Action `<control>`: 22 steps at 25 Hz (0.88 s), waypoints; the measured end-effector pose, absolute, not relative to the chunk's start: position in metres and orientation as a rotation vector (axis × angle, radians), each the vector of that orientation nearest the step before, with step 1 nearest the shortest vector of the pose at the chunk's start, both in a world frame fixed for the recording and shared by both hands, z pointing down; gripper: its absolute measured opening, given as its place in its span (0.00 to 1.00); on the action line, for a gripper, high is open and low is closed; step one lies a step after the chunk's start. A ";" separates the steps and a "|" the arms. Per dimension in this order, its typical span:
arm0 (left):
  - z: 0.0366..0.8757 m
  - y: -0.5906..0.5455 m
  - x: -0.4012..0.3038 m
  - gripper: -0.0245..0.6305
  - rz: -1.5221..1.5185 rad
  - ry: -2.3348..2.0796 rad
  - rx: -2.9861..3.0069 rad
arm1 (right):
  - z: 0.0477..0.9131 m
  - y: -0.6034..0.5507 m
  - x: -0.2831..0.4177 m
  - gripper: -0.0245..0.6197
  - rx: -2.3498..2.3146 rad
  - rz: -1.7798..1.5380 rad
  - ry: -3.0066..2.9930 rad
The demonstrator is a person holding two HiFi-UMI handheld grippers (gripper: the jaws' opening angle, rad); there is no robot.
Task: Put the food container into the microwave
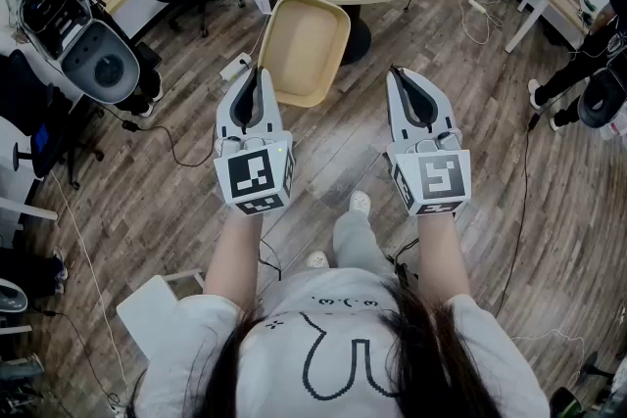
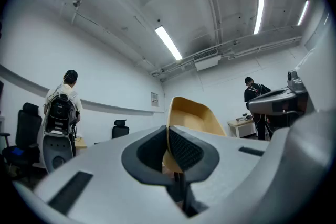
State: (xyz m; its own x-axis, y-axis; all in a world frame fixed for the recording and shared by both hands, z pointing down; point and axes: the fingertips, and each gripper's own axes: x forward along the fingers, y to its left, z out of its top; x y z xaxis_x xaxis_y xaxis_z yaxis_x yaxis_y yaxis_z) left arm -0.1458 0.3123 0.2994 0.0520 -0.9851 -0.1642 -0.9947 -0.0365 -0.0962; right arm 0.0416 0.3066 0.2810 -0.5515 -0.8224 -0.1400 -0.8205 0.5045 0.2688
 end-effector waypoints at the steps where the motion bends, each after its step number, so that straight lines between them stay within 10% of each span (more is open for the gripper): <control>1: 0.299 0.310 -0.145 0.07 0.079 2.042 -2.137 | 0.281 0.304 0.043 0.08 1.485 -0.481 -2.717; 22: 0.280 0.116 -0.106 0.07 0.087 2.090 -2.060 | 0.270 0.102 0.079 0.08 1.387 -0.474 -2.803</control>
State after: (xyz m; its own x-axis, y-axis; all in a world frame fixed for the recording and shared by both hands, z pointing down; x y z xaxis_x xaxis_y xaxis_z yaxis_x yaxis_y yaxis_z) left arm -0.1065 0.1156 0.2802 -0.0048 -0.9824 -0.1867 -0.9945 0.0242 -0.1018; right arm 0.0789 0.1018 0.2699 -0.6152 -0.7739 -0.1502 -0.7803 0.5705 0.2563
